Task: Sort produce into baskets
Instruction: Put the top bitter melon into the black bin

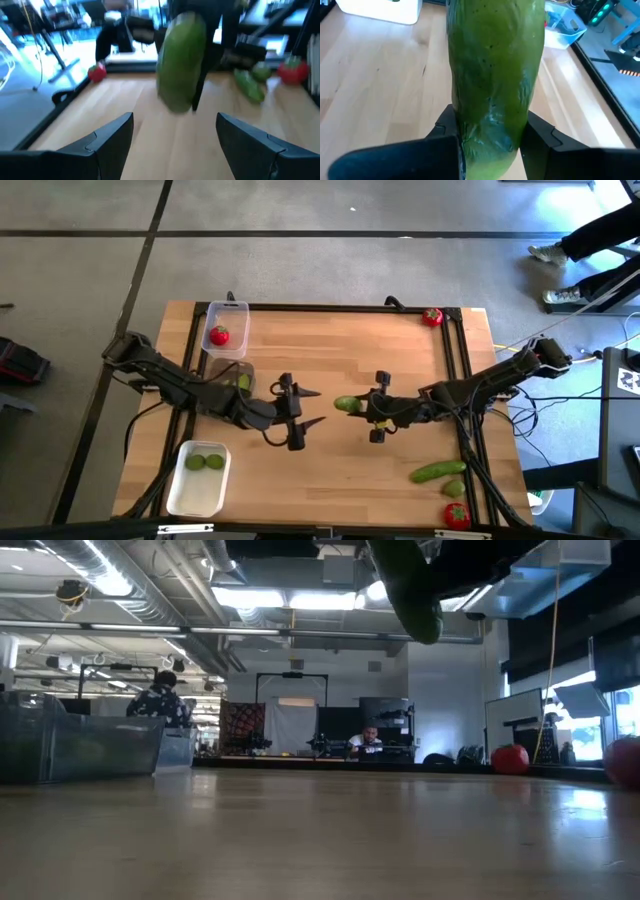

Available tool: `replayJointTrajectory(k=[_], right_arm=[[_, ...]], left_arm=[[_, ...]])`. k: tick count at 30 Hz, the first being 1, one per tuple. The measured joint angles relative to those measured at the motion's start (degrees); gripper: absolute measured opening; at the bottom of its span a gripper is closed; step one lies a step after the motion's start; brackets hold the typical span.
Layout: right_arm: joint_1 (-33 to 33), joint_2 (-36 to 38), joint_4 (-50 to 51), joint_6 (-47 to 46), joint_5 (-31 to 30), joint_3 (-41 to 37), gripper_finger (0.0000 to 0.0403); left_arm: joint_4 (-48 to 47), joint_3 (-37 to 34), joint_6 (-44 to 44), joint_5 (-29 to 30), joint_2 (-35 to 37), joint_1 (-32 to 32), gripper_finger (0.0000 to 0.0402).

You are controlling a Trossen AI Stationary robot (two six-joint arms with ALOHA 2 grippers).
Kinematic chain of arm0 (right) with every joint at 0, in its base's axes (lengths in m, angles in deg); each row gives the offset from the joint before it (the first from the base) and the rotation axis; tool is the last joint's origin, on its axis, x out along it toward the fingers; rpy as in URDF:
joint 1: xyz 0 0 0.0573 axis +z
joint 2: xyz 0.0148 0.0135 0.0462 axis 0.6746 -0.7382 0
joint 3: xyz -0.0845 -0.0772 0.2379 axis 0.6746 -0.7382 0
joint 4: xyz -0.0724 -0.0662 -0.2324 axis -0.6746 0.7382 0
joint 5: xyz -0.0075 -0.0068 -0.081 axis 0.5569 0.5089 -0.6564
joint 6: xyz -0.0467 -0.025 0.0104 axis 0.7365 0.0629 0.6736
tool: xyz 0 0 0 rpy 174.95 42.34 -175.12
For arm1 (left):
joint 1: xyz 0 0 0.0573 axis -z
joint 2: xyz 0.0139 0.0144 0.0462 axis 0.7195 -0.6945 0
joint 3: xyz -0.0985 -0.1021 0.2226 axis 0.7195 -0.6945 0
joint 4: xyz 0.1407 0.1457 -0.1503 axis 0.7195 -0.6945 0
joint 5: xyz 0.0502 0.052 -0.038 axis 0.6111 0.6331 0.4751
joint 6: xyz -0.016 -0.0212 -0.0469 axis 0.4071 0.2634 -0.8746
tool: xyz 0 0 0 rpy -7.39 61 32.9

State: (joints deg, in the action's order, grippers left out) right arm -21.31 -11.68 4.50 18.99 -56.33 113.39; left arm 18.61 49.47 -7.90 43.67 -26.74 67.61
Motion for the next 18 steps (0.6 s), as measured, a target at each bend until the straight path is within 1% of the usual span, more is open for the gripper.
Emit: replayJointTrajectory(k=[5,11,18], right_arm=[[-0.27,-0.02,-2.52,1.89,-0.89,0.0,0.0097],[-0.19,-0.18,-7.89,5.61,-0.85,-0.02,0.0097],[-0.61,-2.87,-13.59,9.59,-1.28,-0.04,0.0097]], left_arm=[[7.69,0.02,2.99,-0.09,-1.88,-0.83,0.028],[11.34,0.02,4.21,-1.1,-2.53,-2.07,0.028],[20.34,0.02,7.21,-4.37,-6.11,-2.95,0.028]])
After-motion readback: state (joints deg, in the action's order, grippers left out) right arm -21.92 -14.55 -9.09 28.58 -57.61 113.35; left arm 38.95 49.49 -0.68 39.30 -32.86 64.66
